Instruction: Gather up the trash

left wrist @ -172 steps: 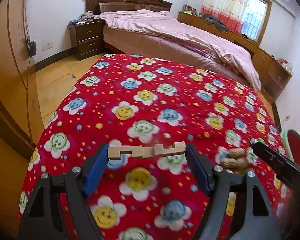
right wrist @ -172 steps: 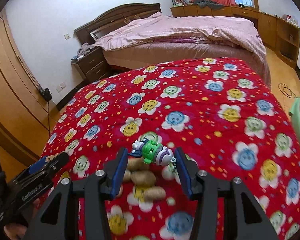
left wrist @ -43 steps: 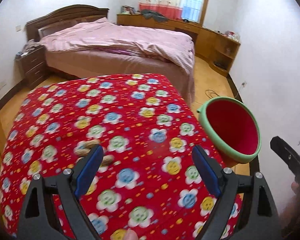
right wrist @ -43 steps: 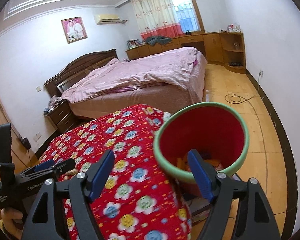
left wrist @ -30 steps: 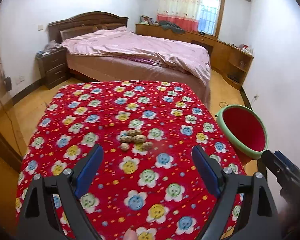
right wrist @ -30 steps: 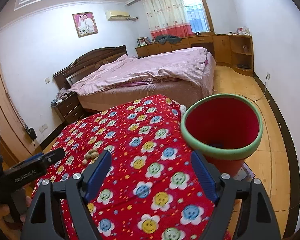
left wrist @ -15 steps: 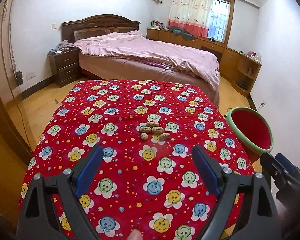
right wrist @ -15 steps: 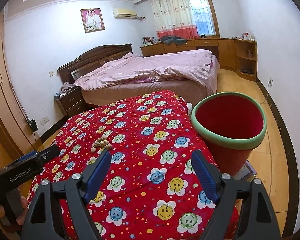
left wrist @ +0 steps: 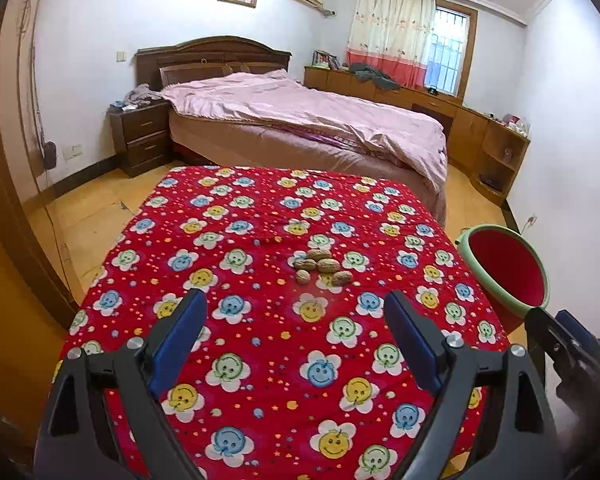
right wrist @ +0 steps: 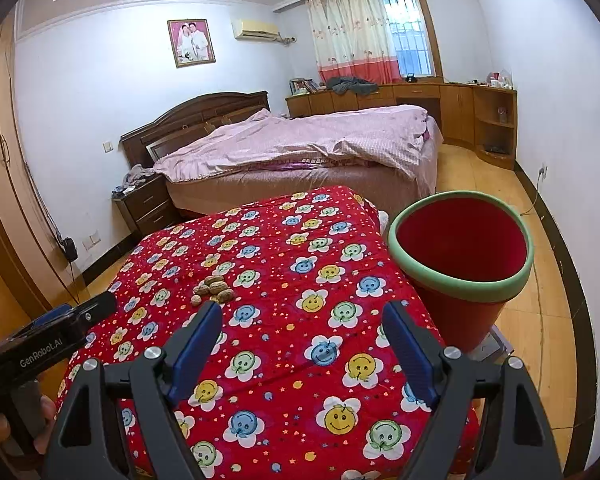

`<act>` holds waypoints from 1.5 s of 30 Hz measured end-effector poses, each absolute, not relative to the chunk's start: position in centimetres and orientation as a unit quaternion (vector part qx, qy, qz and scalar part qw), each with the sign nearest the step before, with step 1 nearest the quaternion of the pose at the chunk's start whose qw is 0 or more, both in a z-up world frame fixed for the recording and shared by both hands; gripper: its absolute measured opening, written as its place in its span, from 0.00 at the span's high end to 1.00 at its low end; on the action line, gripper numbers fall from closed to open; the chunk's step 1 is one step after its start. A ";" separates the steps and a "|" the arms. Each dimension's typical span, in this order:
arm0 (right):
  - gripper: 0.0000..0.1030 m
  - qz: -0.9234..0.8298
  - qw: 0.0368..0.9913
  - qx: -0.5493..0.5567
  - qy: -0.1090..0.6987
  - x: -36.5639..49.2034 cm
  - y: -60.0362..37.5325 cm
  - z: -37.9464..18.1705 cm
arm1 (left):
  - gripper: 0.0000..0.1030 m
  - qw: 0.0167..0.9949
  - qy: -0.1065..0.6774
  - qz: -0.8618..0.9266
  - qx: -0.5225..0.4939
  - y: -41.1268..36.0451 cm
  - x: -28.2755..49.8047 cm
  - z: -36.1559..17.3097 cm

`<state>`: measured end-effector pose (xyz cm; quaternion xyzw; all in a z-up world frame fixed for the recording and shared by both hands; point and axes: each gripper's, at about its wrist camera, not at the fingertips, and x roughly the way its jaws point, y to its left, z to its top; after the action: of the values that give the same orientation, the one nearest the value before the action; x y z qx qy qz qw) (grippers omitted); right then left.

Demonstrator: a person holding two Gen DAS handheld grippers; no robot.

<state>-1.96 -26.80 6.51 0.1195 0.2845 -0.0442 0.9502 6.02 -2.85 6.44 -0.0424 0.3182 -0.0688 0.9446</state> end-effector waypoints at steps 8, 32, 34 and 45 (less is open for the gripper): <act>0.18 -0.042 0.949 0.120 0.289 -1.9 -26.7 6.5 | 0.15 0.947 0.312 -0.063 -0.038 -2.5 5.9 6.5; 0.18 -0.041 0.950 0.114 0.287 -2.2 -26.7 6.8 | 0.15 0.948 0.310 -0.065 -0.035 -2.9 5.9 6.8; 0.18 -0.041 0.950 0.114 0.287 -2.2 -26.8 6.8 | 0.15 0.948 0.311 -0.065 -0.035 -3.0 6.0 6.8; 0.18 -0.041 0.950 0.114 0.287 -2.2 -26.8 6.8 | 0.15 0.948 0.310 -0.065 -0.035 -2.9 5.9 6.7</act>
<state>-2.21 -26.77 6.75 0.1141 0.2869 -0.0407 0.9503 5.91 -2.90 6.73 -0.0349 0.3104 -0.0651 0.9477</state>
